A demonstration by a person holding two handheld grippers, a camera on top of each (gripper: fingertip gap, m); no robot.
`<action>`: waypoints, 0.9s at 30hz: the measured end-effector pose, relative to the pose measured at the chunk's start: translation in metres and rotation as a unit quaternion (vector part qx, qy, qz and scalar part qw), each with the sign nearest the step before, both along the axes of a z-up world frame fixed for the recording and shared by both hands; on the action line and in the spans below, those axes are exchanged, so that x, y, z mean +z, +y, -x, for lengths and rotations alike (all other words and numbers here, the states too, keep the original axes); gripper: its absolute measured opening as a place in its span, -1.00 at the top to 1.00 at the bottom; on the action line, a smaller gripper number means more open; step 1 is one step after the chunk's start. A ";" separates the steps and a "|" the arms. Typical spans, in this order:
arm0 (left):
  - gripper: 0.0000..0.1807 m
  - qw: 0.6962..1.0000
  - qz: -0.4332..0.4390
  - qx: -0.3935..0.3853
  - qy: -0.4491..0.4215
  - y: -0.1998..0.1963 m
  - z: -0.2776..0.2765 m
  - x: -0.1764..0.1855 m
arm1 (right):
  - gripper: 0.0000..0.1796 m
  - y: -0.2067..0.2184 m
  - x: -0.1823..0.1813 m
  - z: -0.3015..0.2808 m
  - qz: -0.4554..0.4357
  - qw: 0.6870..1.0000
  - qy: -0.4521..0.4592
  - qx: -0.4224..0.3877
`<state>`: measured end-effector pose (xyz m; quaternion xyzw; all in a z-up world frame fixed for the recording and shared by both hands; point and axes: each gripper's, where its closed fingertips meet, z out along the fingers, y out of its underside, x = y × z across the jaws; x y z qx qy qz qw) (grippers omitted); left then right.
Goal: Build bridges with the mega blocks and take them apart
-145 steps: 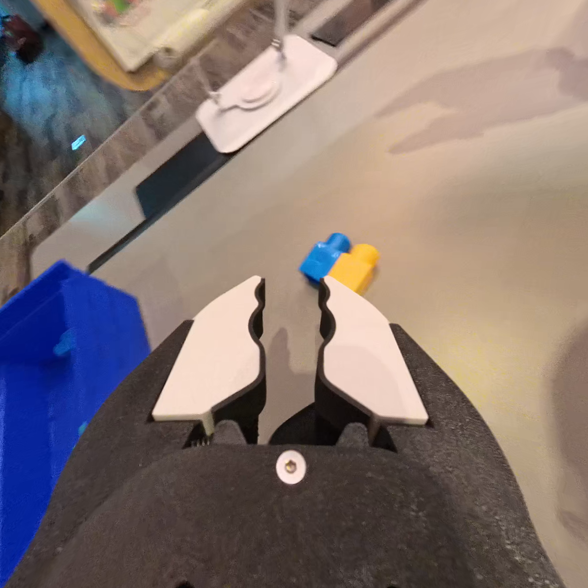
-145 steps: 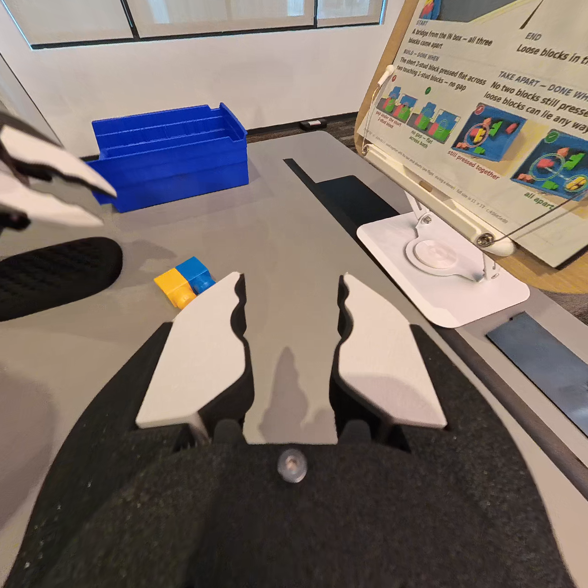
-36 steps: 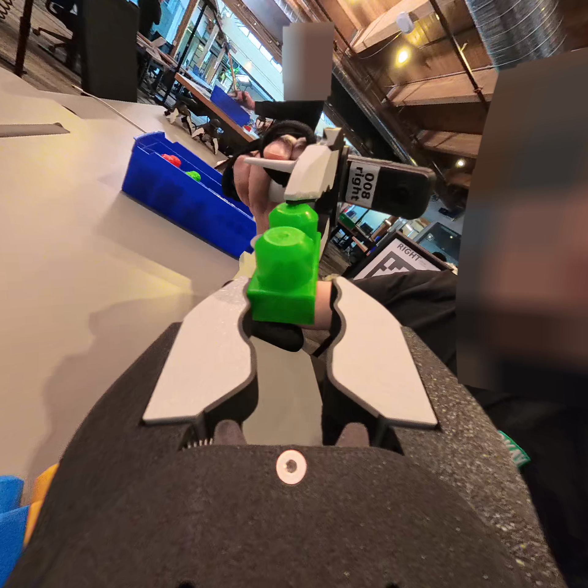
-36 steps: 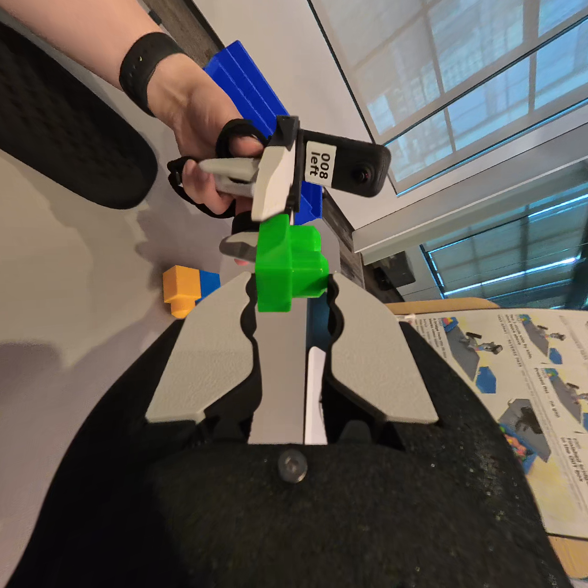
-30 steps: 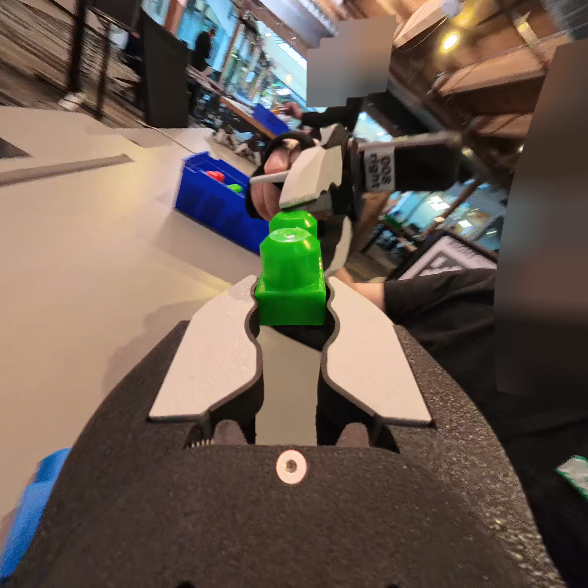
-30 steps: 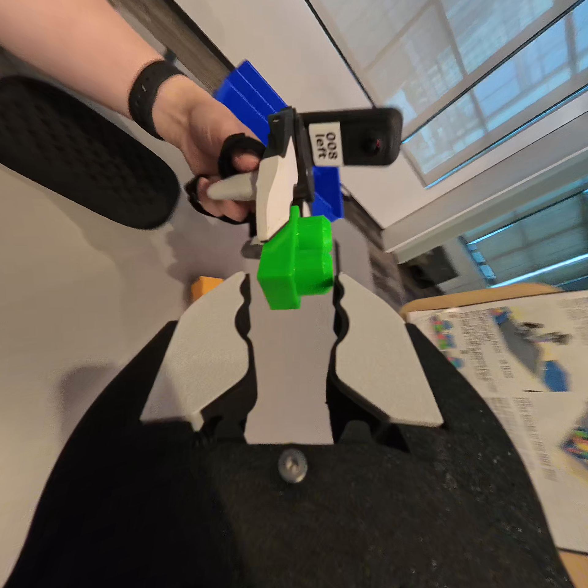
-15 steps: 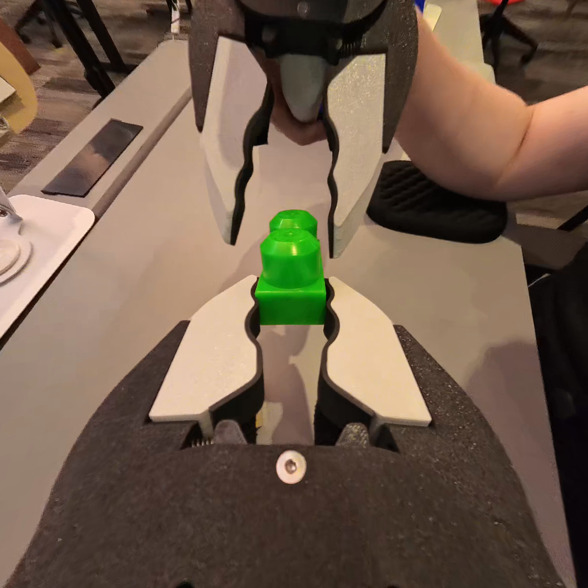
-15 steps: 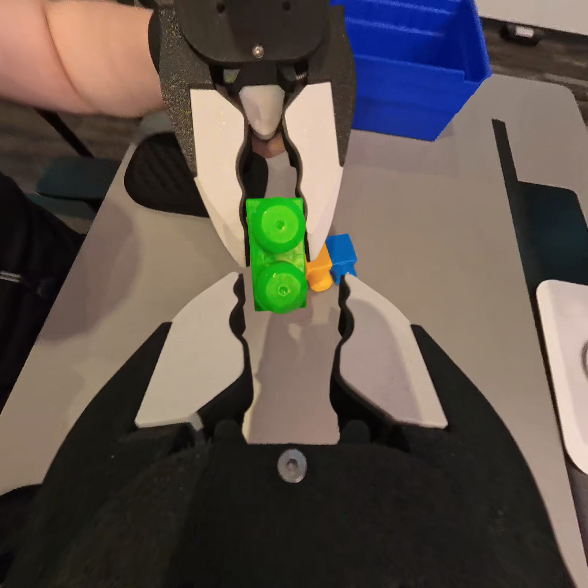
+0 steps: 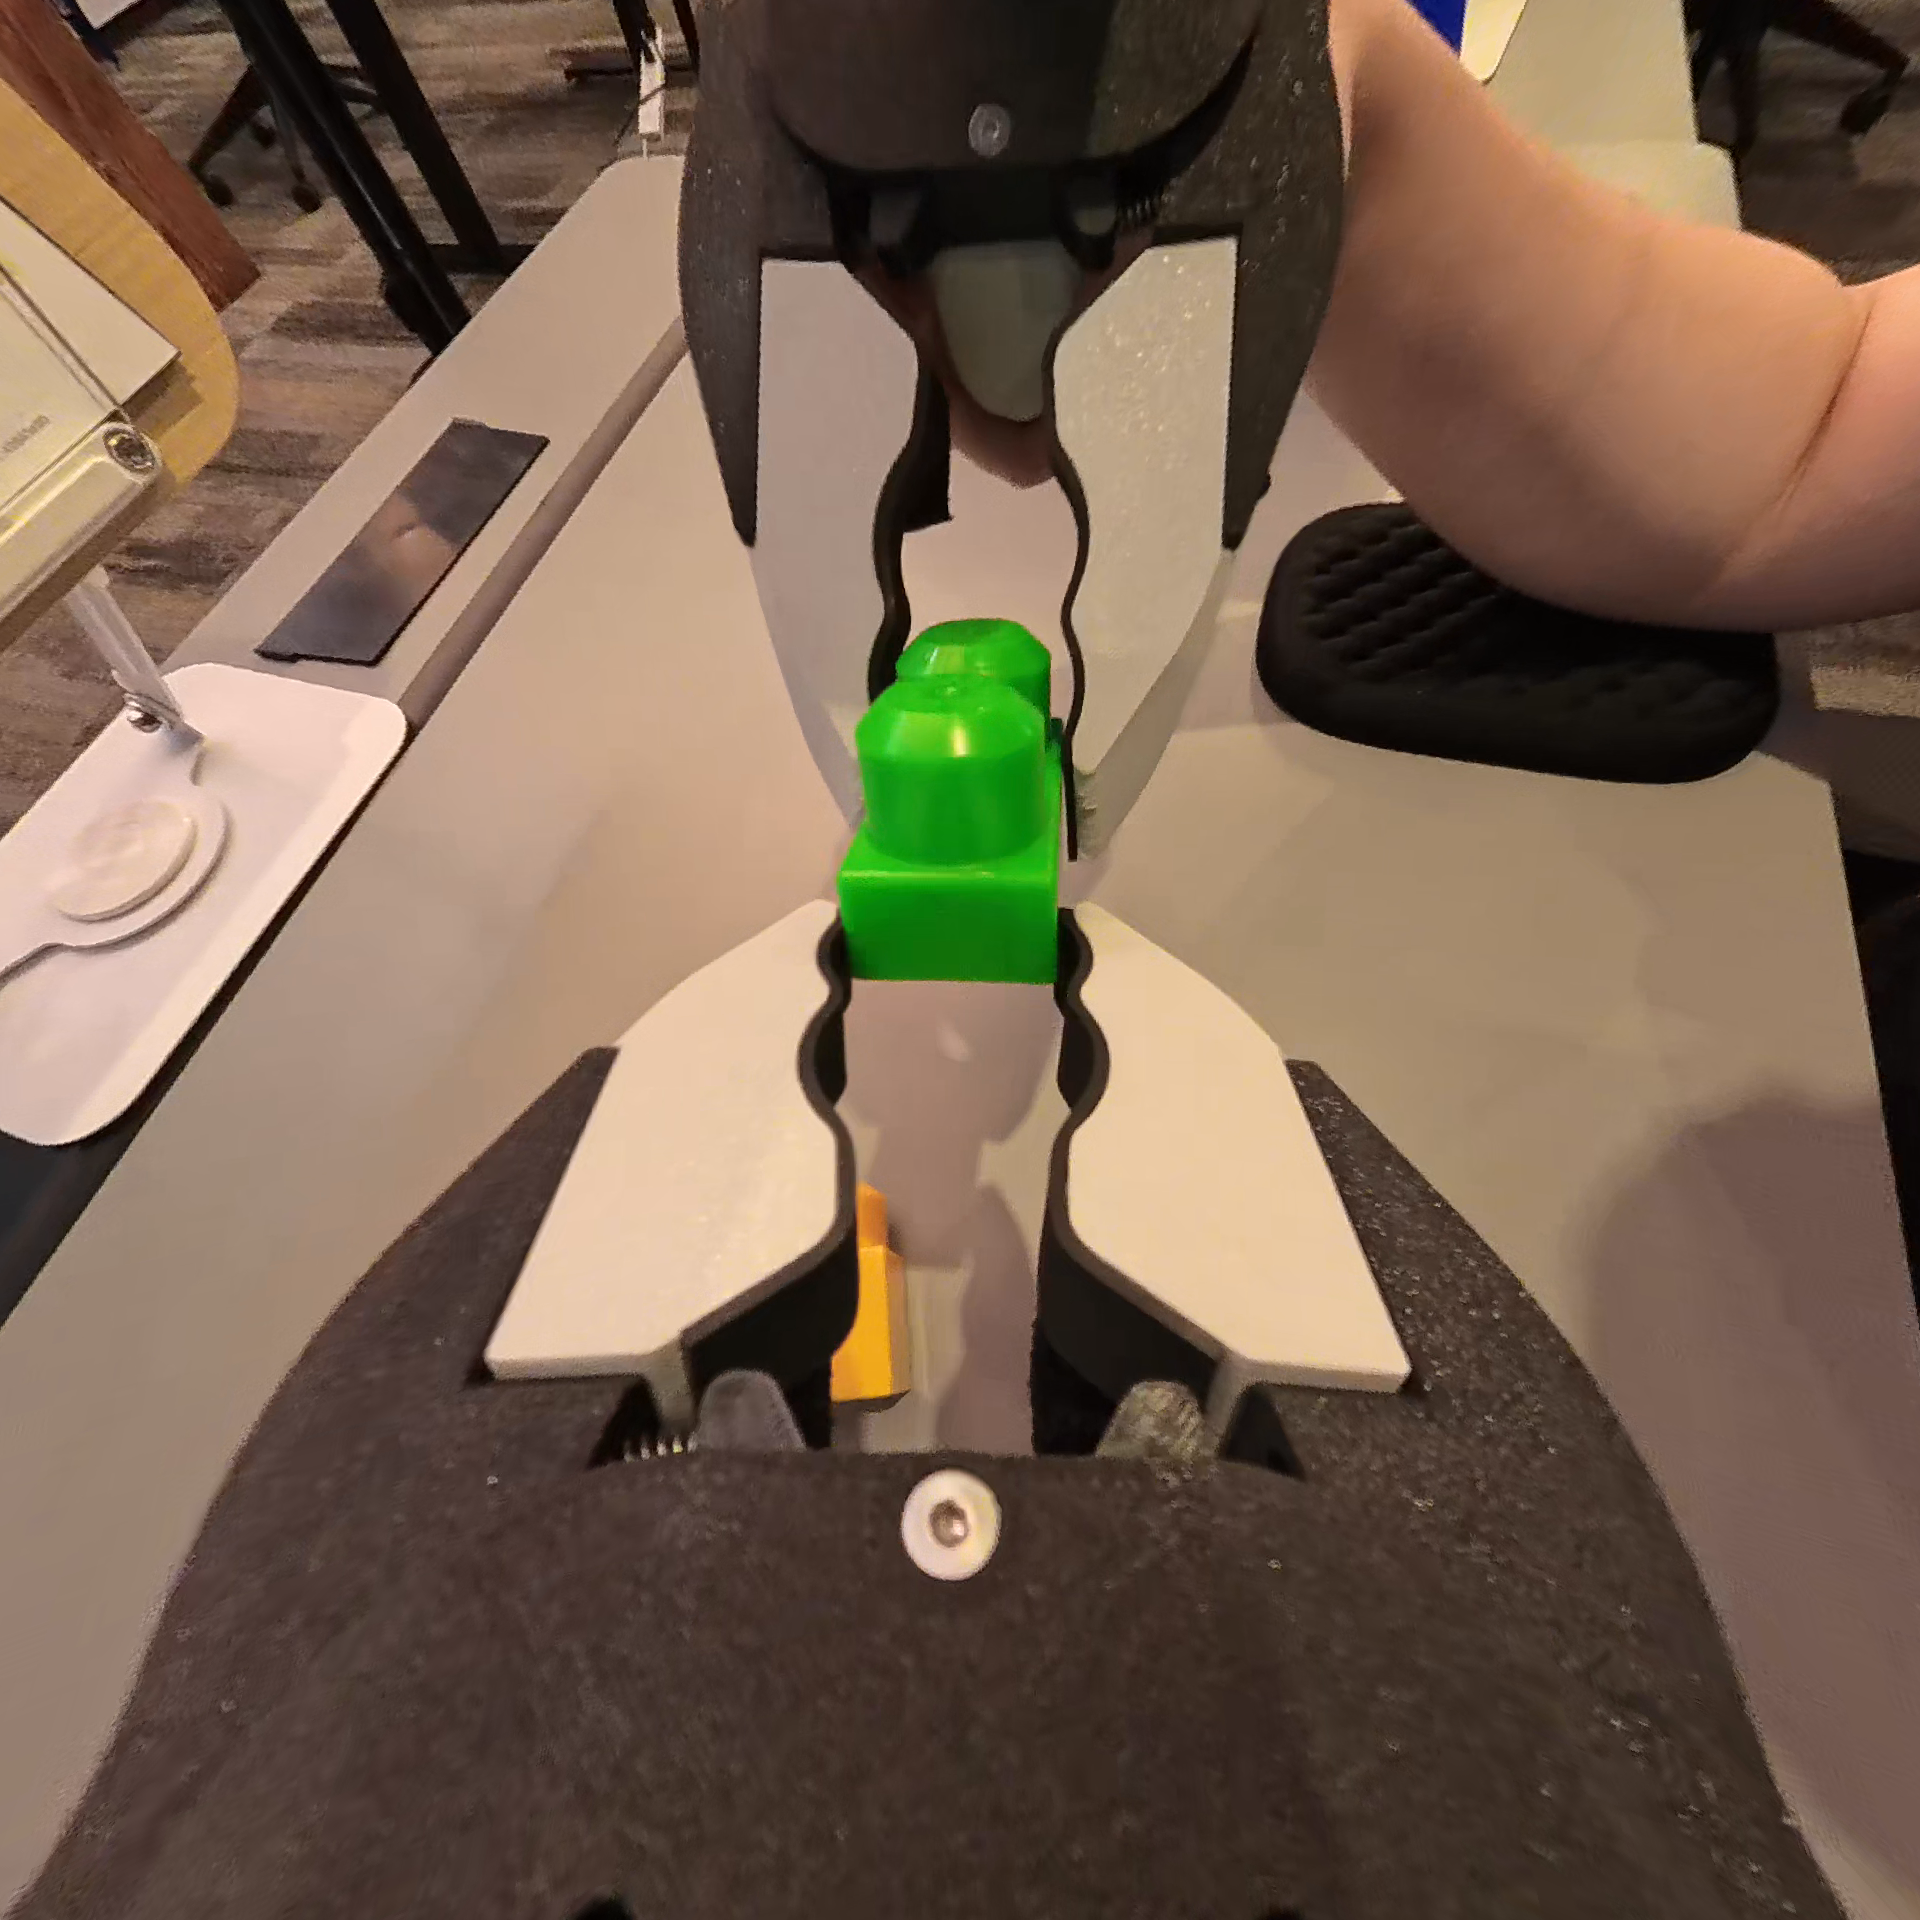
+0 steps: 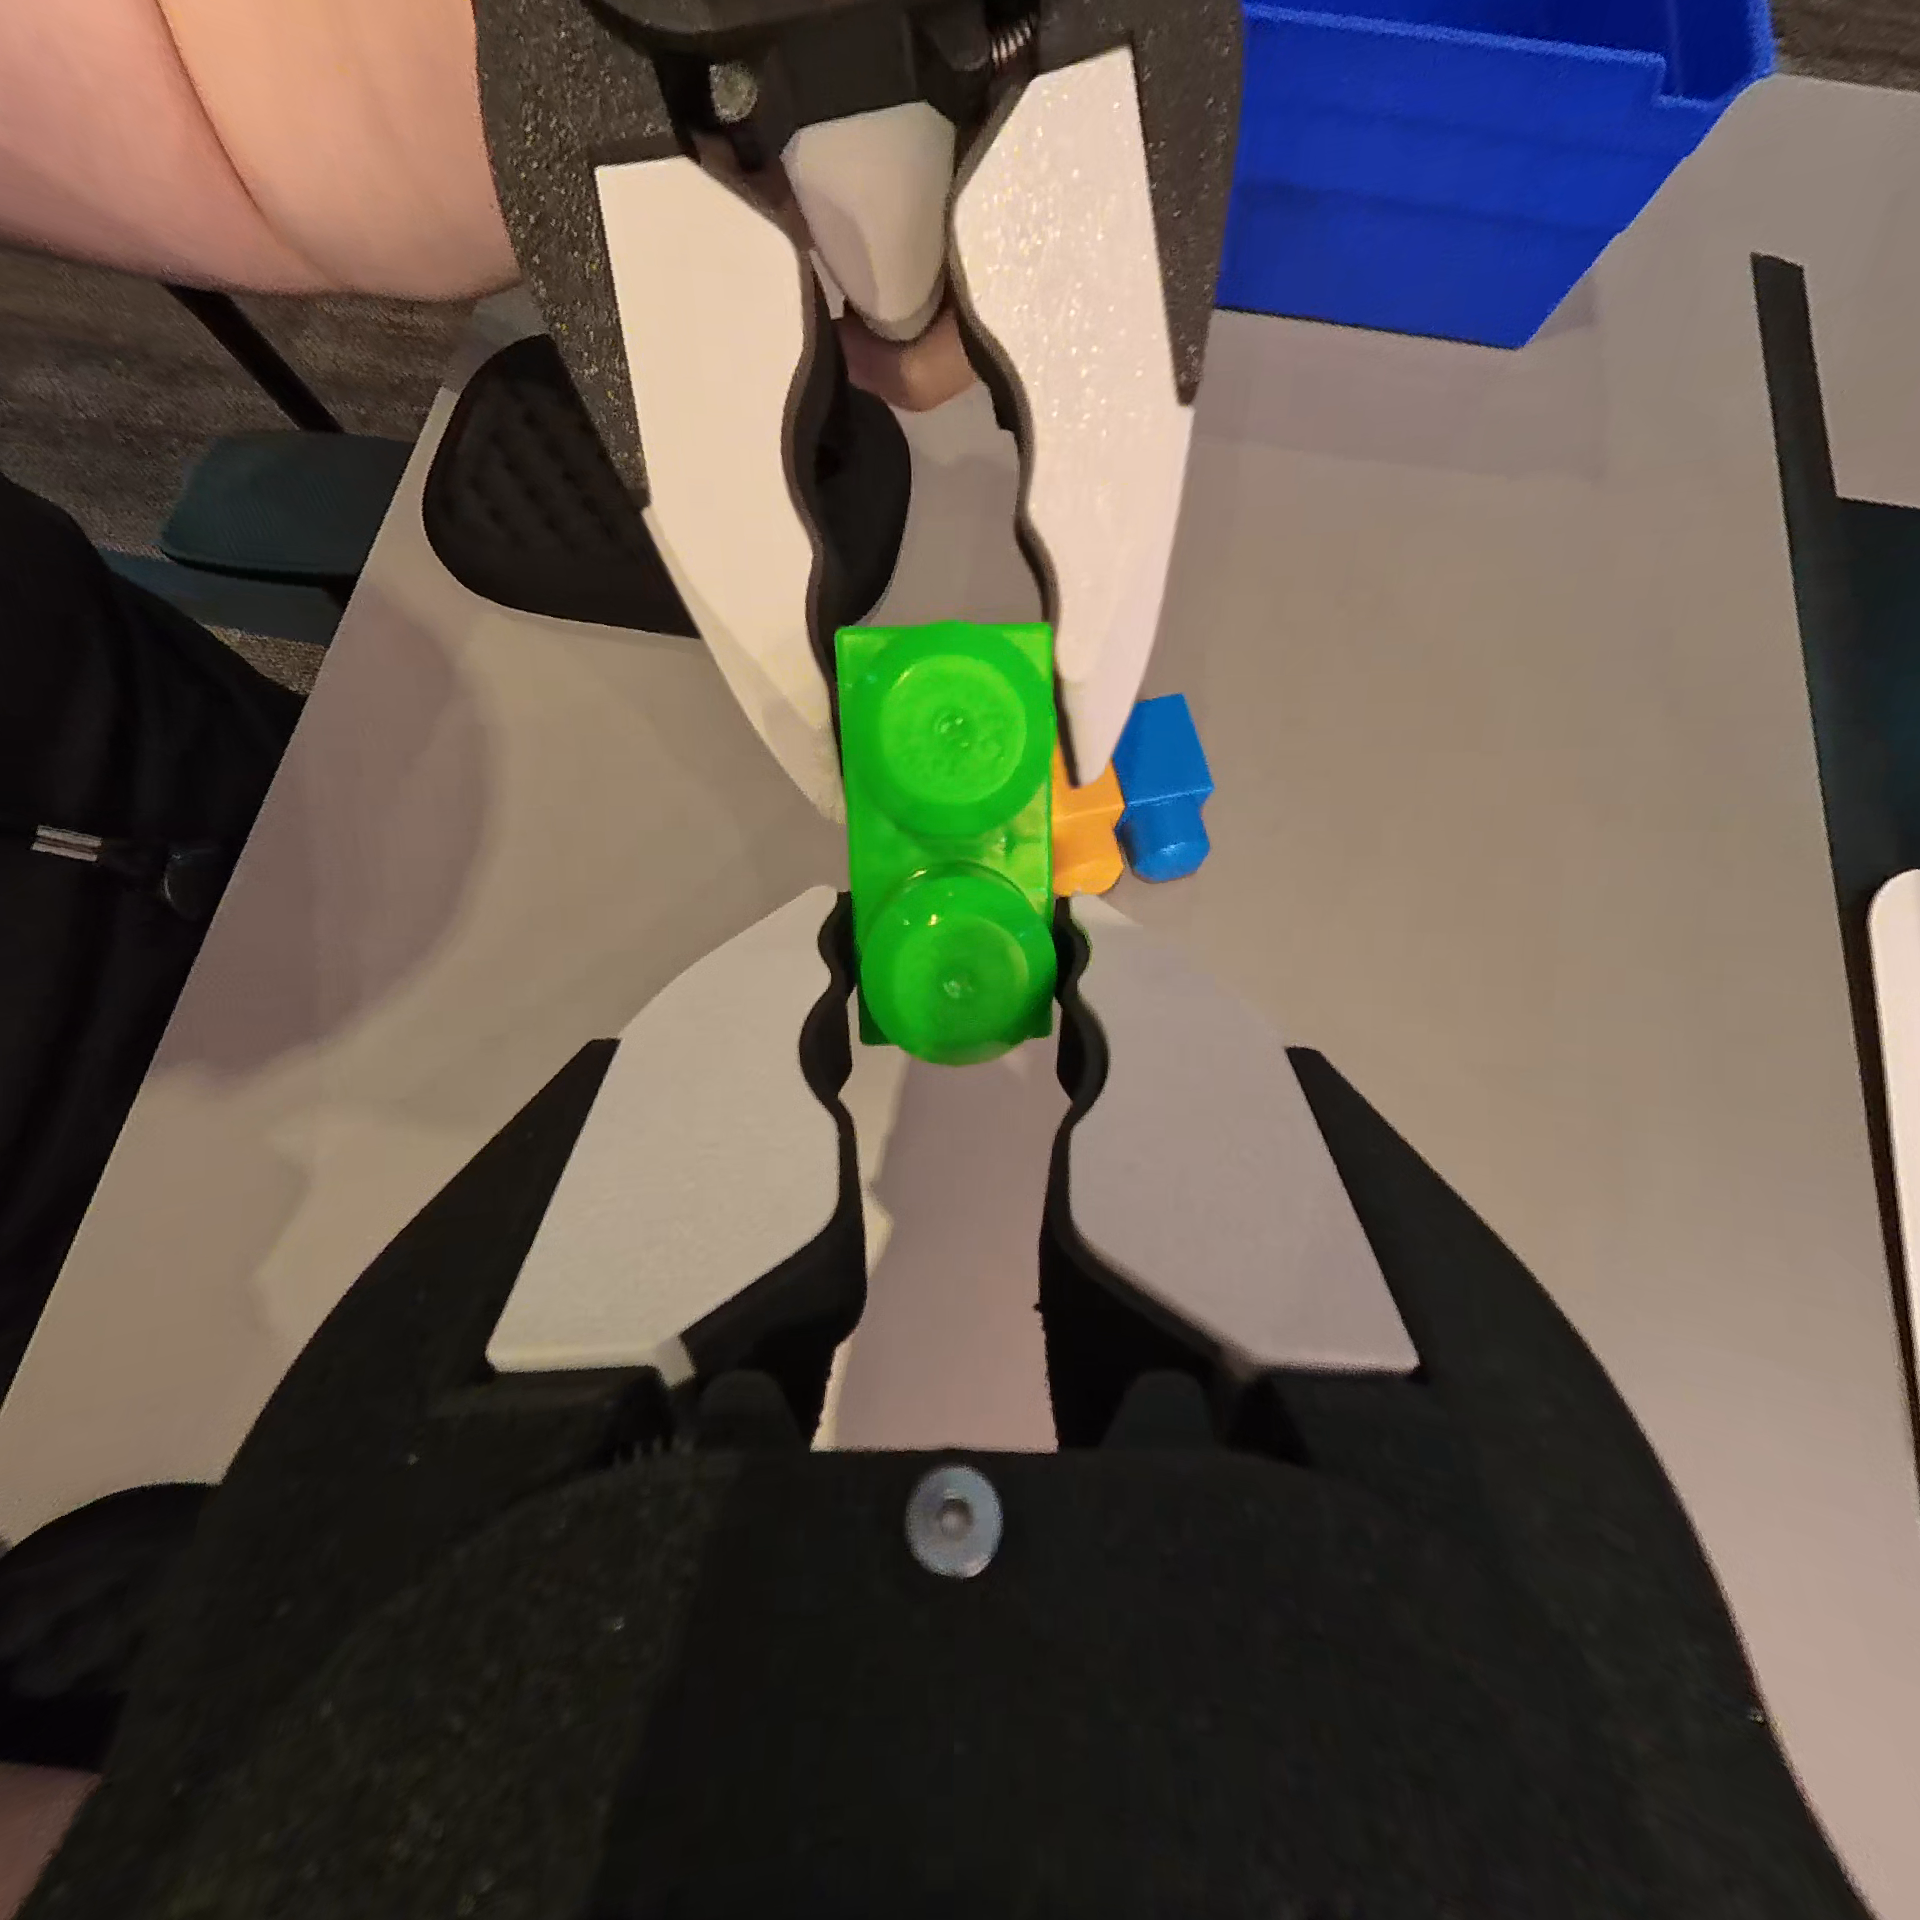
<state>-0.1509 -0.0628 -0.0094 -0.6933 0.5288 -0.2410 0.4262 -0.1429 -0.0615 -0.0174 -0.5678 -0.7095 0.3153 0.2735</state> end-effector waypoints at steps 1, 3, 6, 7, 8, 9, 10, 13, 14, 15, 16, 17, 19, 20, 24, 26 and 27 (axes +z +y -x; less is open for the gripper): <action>0.59 1.000 0.003 0.000 -0.007 -0.001 -0.001 0.001 | 0.60 -0.001 0.000 0.000 0.000 1.000 -0.001 0.001; 0.59 1.000 0.002 0.002 -0.005 0.000 -0.001 0.000 | 0.60 0.001 -0.003 0.000 -0.008 1.000 -0.008 -0.001; 0.60 1.000 -0.004 0.010 -0.006 0.002 -0.004 -0.001 | 0.51 0.001 -0.006 0.000 -0.013 1.000 -0.014 -0.005; 0.60 1.000 0.000 0.007 -0.009 0.001 -0.006 -0.001 | 0.50 -0.001 -0.007 0.001 -0.006 1.000 -0.014 -0.002; 0.60 1.000 0.005 0.003 -0.013 0.000 -0.007 0.000 | 0.54 -0.002 -0.007 0.002 -0.004 1.000 -0.015 -0.002; 0.60 1.000 0.007 0.002 -0.015 0.000 -0.007 -0.001 | 0.59 0.000 -0.007 0.002 -0.008 1.000 -0.016 -0.004; 0.60 1.000 0.005 0.001 -0.012 0.000 -0.007 -0.002 | 0.59 0.000 -0.007 0.002 -0.007 1.000 -0.015 -0.002; 0.60 1.000 0.000 0.004 -0.008 0.000 -0.006 -0.002 | 0.53 -0.002 -0.005 0.003 0.000 1.000 -0.006 -0.001; 0.60 1.000 -0.001 0.004 -0.004 0.001 -0.006 -0.003 | 0.52 -0.002 -0.003 0.005 0.002 1.000 -0.001 0.000; 0.60 1.000 -0.003 0.004 -0.001 0.001 -0.005 -0.004 | 0.51 -0.003 -0.002 0.005 0.004 1.000 0.002 0.000; 0.60 1.000 -0.005 0.005 0.000 0.001 -0.005 -0.004 | 0.51 -0.002 -0.001 0.005 0.004 1.000 0.002 -0.001; 0.60 1.000 -0.004 0.002 -0.002 0.000 -0.006 -0.003 | 0.55 -0.003 -0.002 0.004 0.004 1.000 0.000 0.000; 0.60 1.000 0.001 -0.001 -0.001 -0.001 -0.007 -0.004 | 0.60 -0.003 -0.004 0.003 0.001 1.000 -0.005 0.005; 0.60 1.000 -0.002 0.000 0.001 -0.001 -0.007 -0.005 | 0.61 -0.002 -0.004 0.003 -0.007 1.000 -0.004 0.004; 0.58 1.000 -0.009 0.012 0.023 0.004 0.000 -0.010 | 0.61 0.002 -0.005 0.006 -0.017 1.000 -0.006 -0.005; 0.43 0.998 -0.020 0.050 0.037 0.014 0.016 -0.007 | 0.61 0.008 -0.003 0.003 -0.018 1.000 -0.003 -0.015; 0.40 0.996 -0.020 0.072 0.048 0.020 0.029 -0.007 | 0.61 0.011 -0.002 -0.002 -0.017 1.000 -0.001 -0.021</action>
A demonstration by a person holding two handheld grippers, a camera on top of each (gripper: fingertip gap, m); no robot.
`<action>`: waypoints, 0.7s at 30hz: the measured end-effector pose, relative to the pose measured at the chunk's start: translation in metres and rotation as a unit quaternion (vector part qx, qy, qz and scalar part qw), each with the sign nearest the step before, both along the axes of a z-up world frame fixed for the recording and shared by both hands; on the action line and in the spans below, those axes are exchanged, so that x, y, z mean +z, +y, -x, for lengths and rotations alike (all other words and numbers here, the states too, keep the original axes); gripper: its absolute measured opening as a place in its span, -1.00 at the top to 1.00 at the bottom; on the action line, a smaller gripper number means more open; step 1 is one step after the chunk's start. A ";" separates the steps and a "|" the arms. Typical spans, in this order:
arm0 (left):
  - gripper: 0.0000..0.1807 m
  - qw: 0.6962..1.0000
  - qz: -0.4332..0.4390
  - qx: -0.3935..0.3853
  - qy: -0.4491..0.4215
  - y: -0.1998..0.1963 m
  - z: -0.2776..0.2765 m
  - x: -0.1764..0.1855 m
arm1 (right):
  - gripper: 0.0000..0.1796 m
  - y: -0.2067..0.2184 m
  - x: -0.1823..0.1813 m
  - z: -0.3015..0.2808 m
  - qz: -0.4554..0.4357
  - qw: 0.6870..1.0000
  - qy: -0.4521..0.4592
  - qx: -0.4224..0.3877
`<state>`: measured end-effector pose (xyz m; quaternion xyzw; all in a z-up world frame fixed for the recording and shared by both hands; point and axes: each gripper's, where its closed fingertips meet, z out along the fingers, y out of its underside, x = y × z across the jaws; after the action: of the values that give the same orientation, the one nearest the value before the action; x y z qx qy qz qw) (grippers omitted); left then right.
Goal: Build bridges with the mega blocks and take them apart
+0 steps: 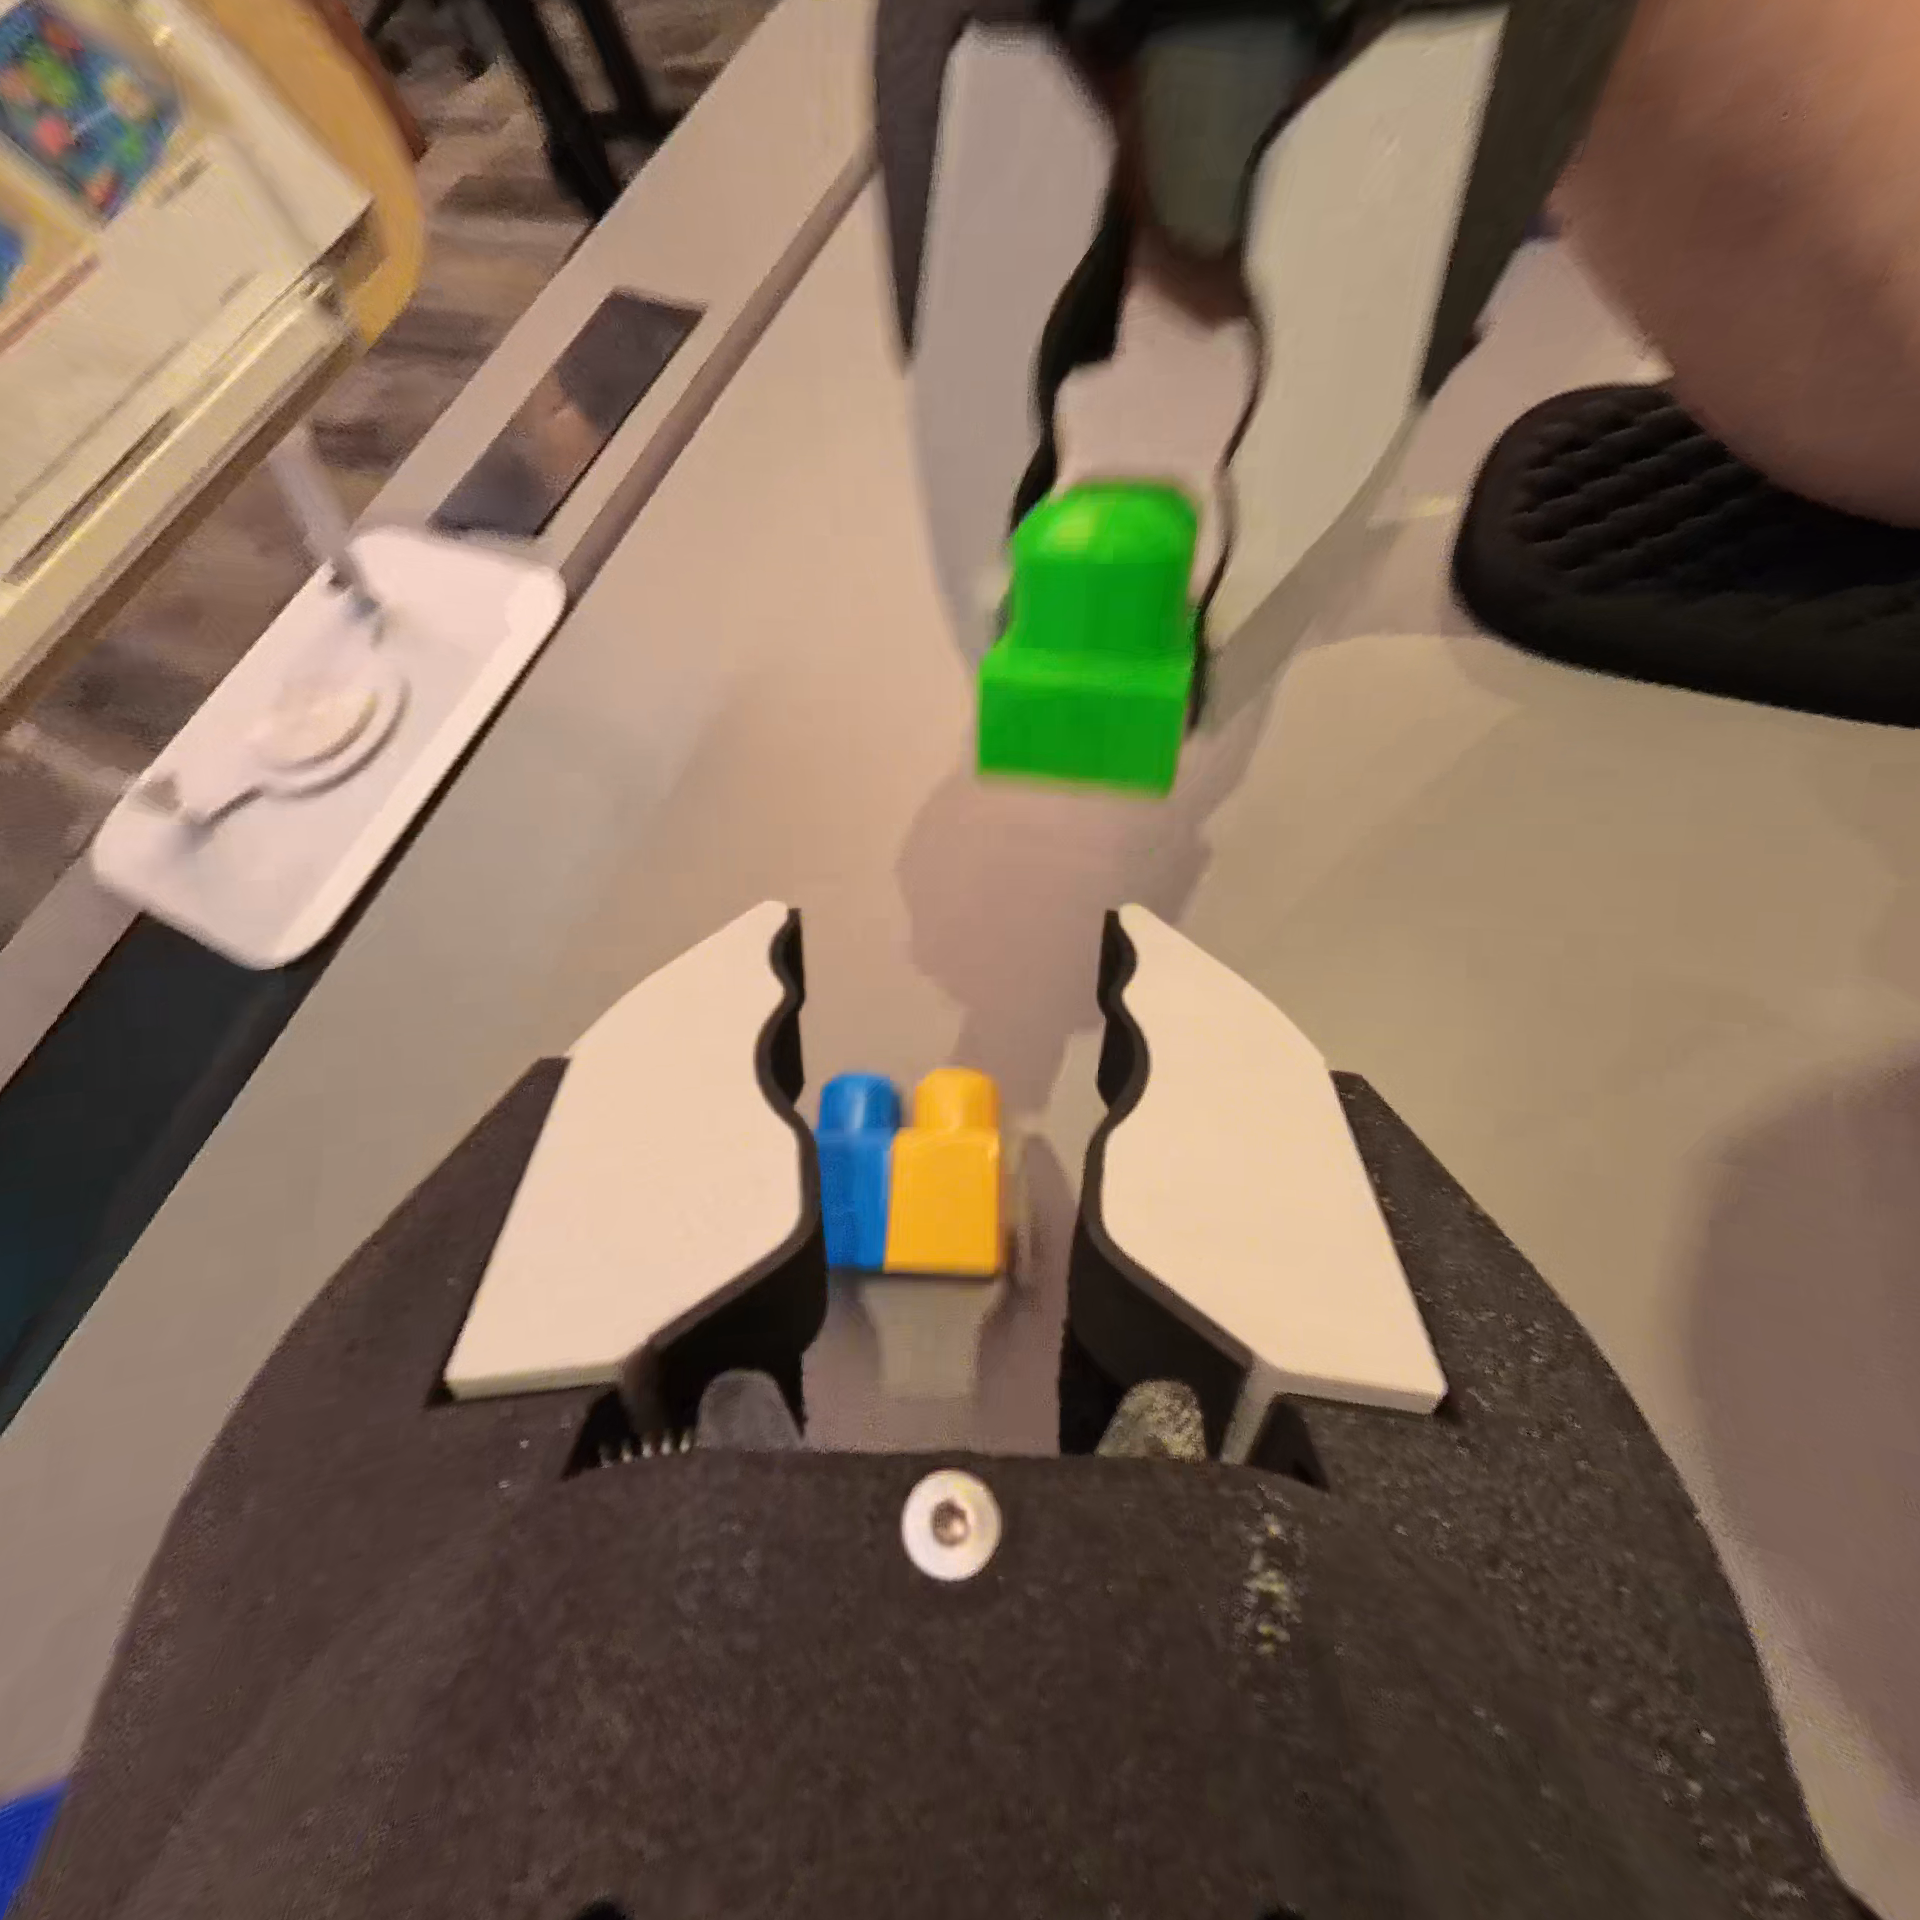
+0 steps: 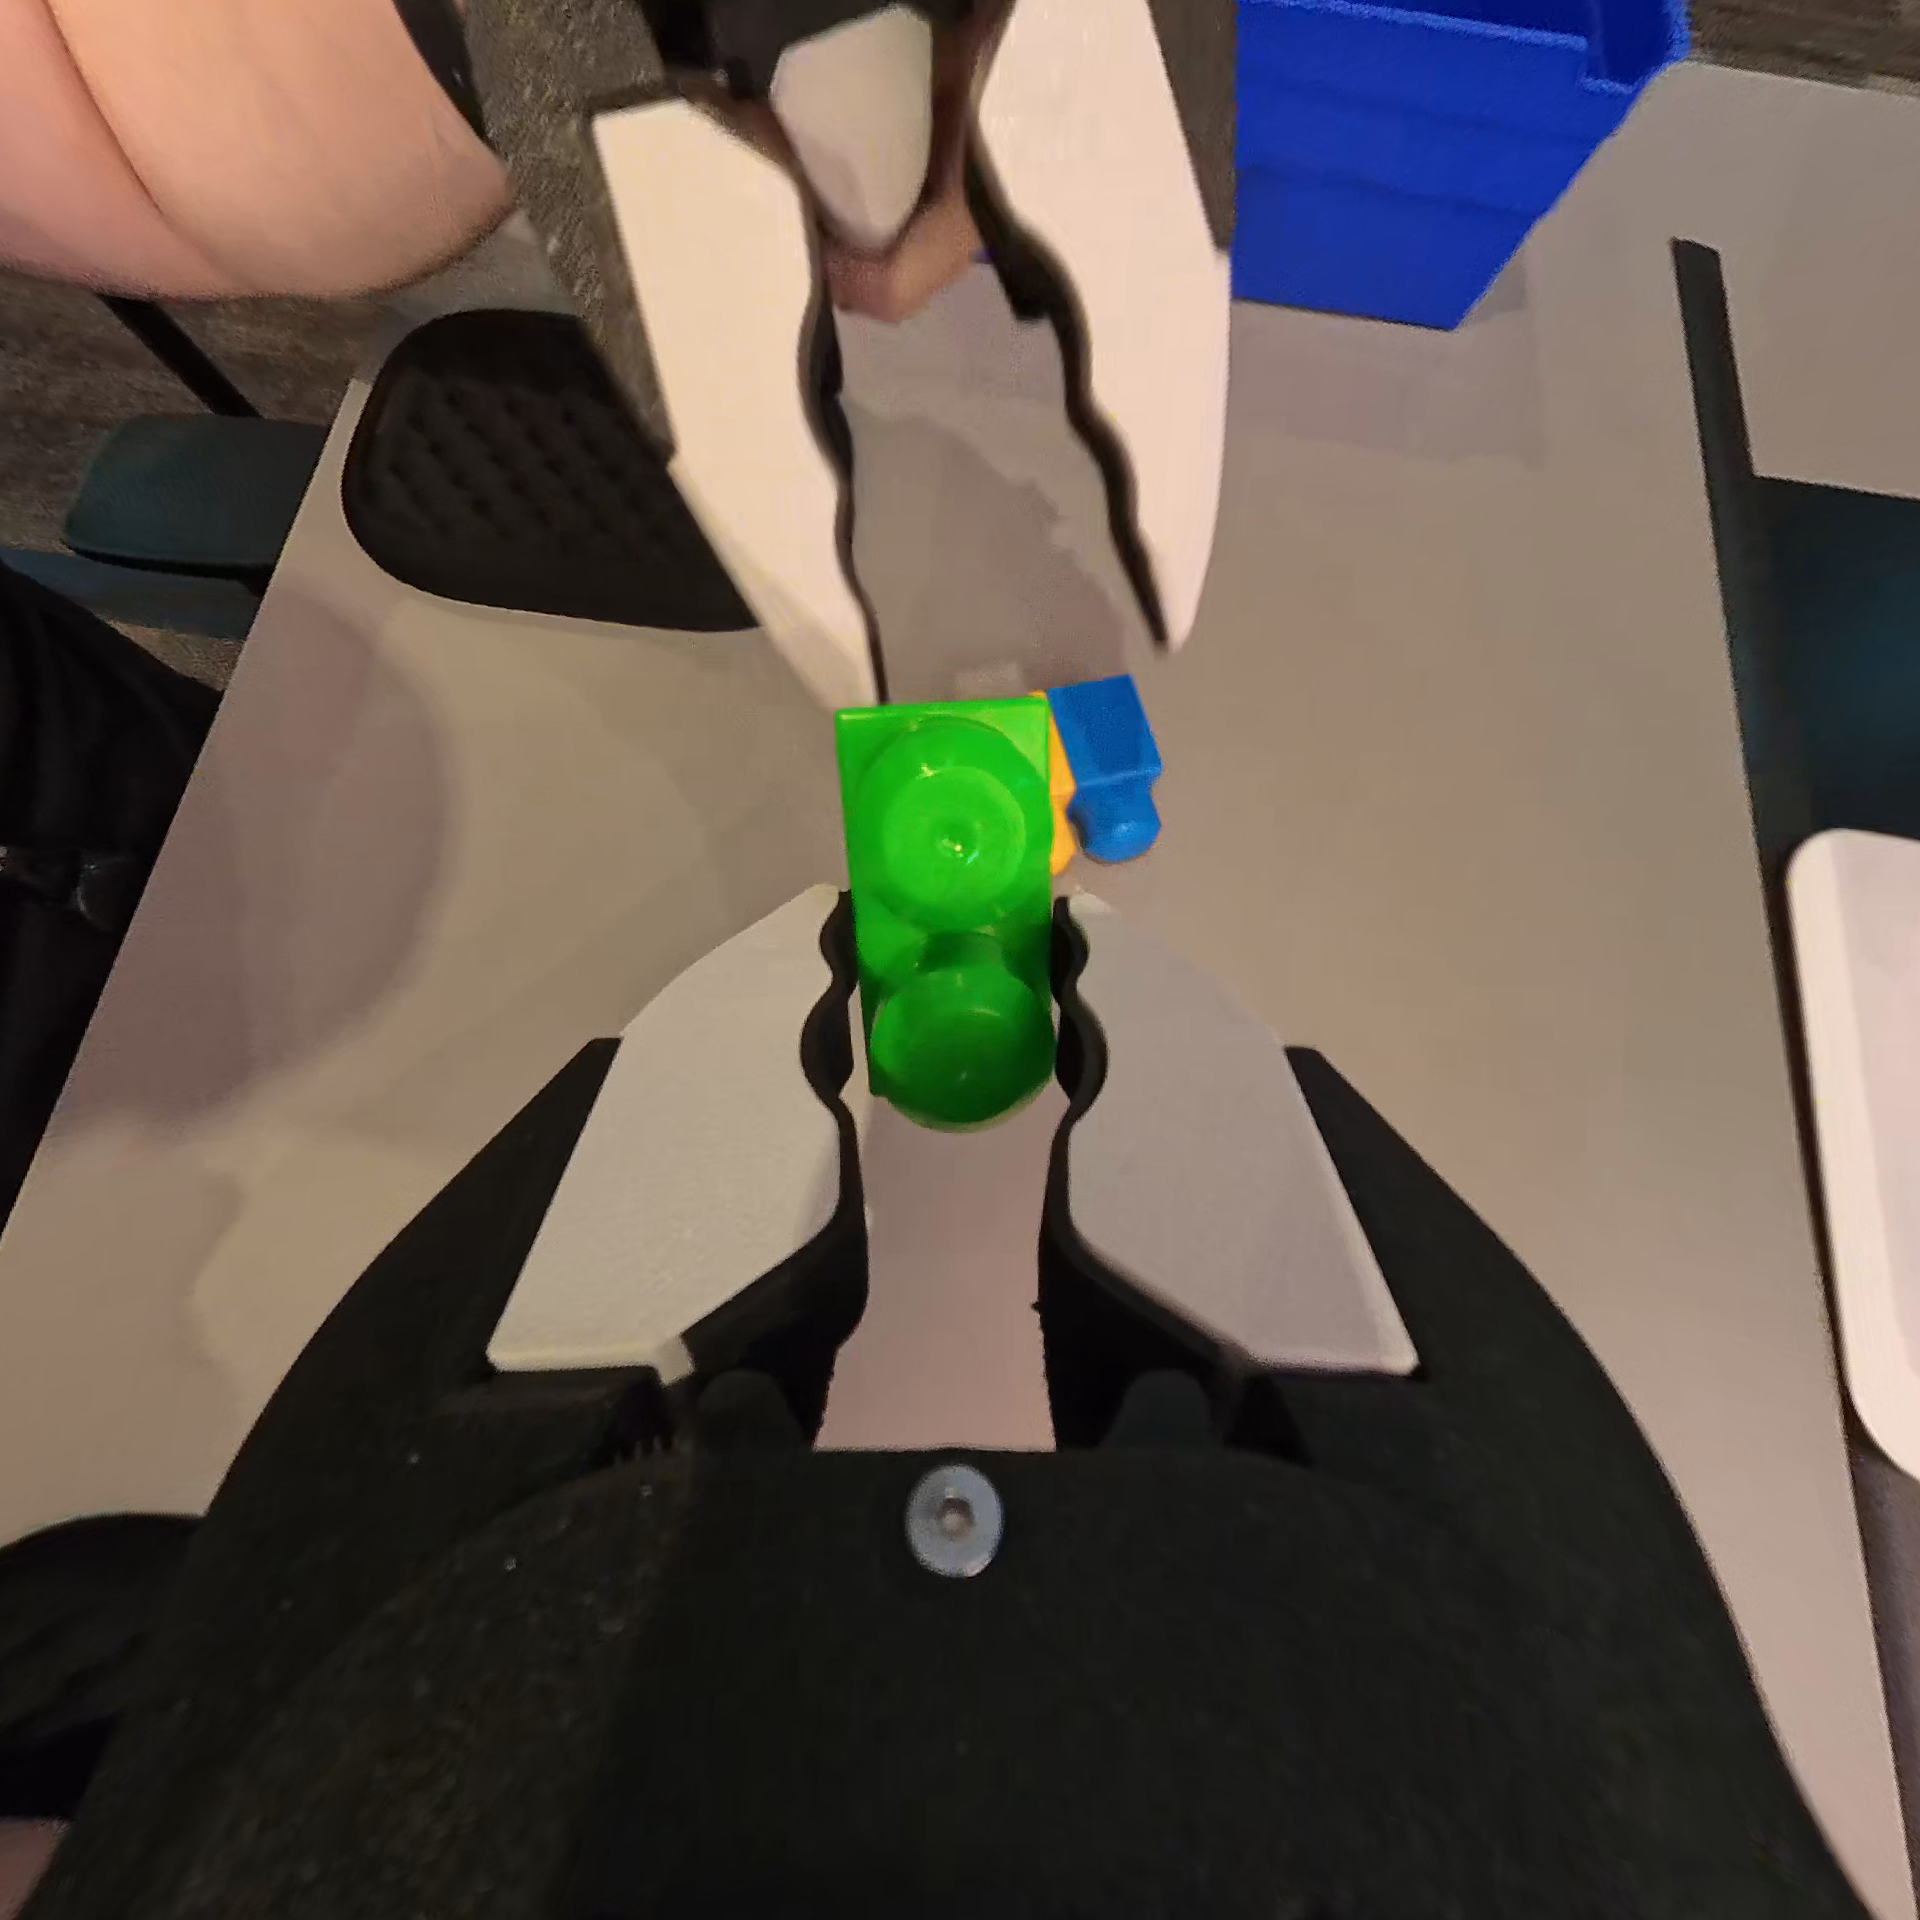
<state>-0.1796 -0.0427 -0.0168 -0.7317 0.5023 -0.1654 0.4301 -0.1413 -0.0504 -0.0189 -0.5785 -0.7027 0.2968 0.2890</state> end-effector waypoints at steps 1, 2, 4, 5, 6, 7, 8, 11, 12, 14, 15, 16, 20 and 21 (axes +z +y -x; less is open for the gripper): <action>0.33 1.000 0.006 0.019 0.013 0.004 0.013 -0.004 | 0.61 0.005 0.003 -0.005 -0.001 1.000 0.005 -0.011; 0.31 0.999 0.016 0.038 0.024 0.008 0.026 -0.009 | 0.61 0.010 0.007 -0.011 0.002 1.000 0.012 -0.022; 0.26 0.997 0.045 0.047 0.027 0.008 0.039 -0.023 | 0.61 0.021 0.012 -0.021 0.010 0.999 0.023 -0.043; 0.25 0.996 0.067 0.042 0.033 0.004 0.041 -0.034 | 0.61 0.026 0.013 -0.025 0.010 0.998 0.028 -0.052; 0.23 0.994 0.086 0.038 0.049 0.002 0.044 -0.046 | 0.61 0.030 0.013 -0.028 0.013 0.998 0.030 -0.057; 0.15 0.992 0.103 0.033 0.072 -0.001 0.045 -0.058 | 0.61 0.032 0.012 -0.030 0.019 0.998 0.031 -0.060; 0.08 0.988 0.112 0.032 0.103 -0.002 0.048 -0.070 | 0.61 0.034 0.011 -0.031 0.024 0.997 0.033 -0.063; -0.01 0.973 0.097 0.037 0.205 0.003 0.059 -0.098 | 0.61 0.038 0.004 -0.032 0.032 0.997 0.027 -0.066; -0.02 0.969 0.087 0.041 0.226 0.007 0.061 -0.102 | 0.61 0.039 0.002 -0.032 0.033 0.997 0.023 -0.067; -0.03 0.965 0.090 0.043 0.244 0.011 0.061 -0.108 | 0.61 0.039 -0.002 -0.033 0.035 0.997 0.016 -0.066; -0.04 0.966 0.090 0.044 0.240 0.014 0.058 -0.108 | 0.61 0.040 -0.003 -0.033 0.034 0.997 0.015 -0.066; -0.02 0.967 0.096 0.037 0.233 0.014 0.055 -0.109 | 0.61 0.040 -0.003 -0.033 0.035 0.997 0.015 -0.066; -0.03 0.959 0.120 0.033 0.253 0.020 0.057 -0.118 | 0.61 0.040 -0.004 -0.034 0.038 0.997 0.014 -0.066; -0.04 0.959 0.122 0.034 0.252 0.021 0.056 -0.119 | 0.61 0.040 -0.004 -0.035 0.040 0.997 0.013 -0.066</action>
<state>-0.2352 -0.0213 -0.1362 -0.8132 0.5453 -0.0212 0.2024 -0.1067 -0.0100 -0.0233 -0.6305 -0.6467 0.3130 0.2938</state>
